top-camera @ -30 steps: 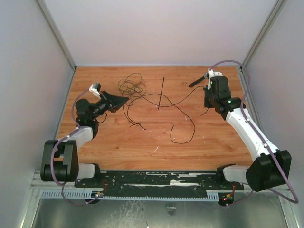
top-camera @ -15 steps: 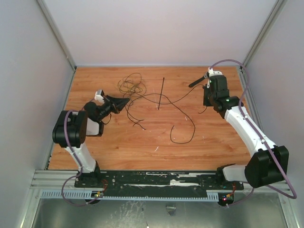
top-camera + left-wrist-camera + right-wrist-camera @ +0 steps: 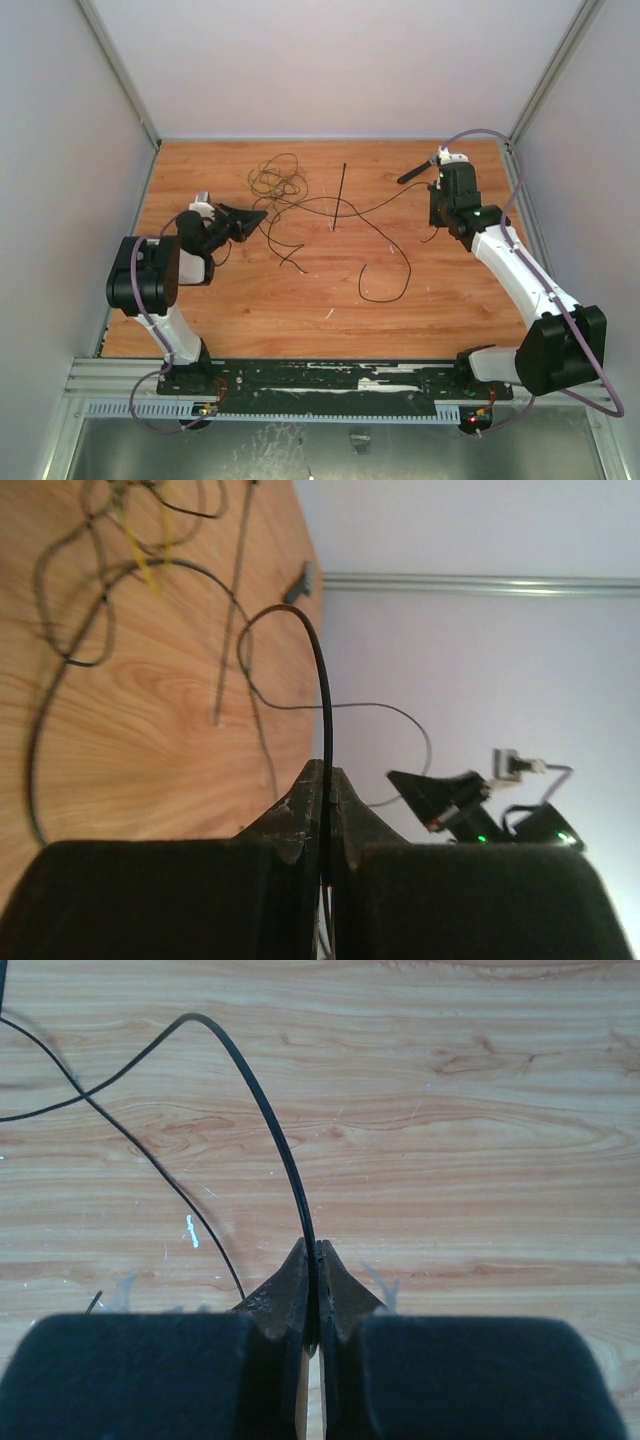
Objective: Zip-tie the wires
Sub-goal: Place the cable at the center of the board.
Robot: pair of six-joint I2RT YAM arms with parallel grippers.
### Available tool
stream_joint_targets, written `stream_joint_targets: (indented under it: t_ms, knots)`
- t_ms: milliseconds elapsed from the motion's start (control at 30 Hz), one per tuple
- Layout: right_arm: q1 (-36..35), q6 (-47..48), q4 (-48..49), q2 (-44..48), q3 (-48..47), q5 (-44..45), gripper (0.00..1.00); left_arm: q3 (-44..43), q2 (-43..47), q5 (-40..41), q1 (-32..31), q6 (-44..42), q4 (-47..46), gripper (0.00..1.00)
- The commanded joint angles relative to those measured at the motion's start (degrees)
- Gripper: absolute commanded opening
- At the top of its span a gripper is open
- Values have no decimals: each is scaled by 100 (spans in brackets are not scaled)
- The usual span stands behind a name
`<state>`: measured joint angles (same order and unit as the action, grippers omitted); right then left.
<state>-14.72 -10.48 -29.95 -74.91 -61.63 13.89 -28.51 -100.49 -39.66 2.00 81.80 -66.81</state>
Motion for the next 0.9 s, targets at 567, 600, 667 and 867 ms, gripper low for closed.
stream_joint_targets:
  t_ms: [567, 600, 667, 867]
  knots:
    - [185, -71, 236, 169, 693, 592, 0, -1616, 6, 1400, 255, -3337, 3946, 29]
    - [238, -81, 229, 209, 695, 612, 0, -1657, -17, 1452, 266, -3390, 4004, 30]
    - [396, -86, 242, 316, 683, 608, 0, -1681, -20, 1575, 295, -3508, 4149, 30]
    - [521, -103, 384, 526, 688, 130, 0, -1602, 102, 1707, 319, -3645, 4269, 33]
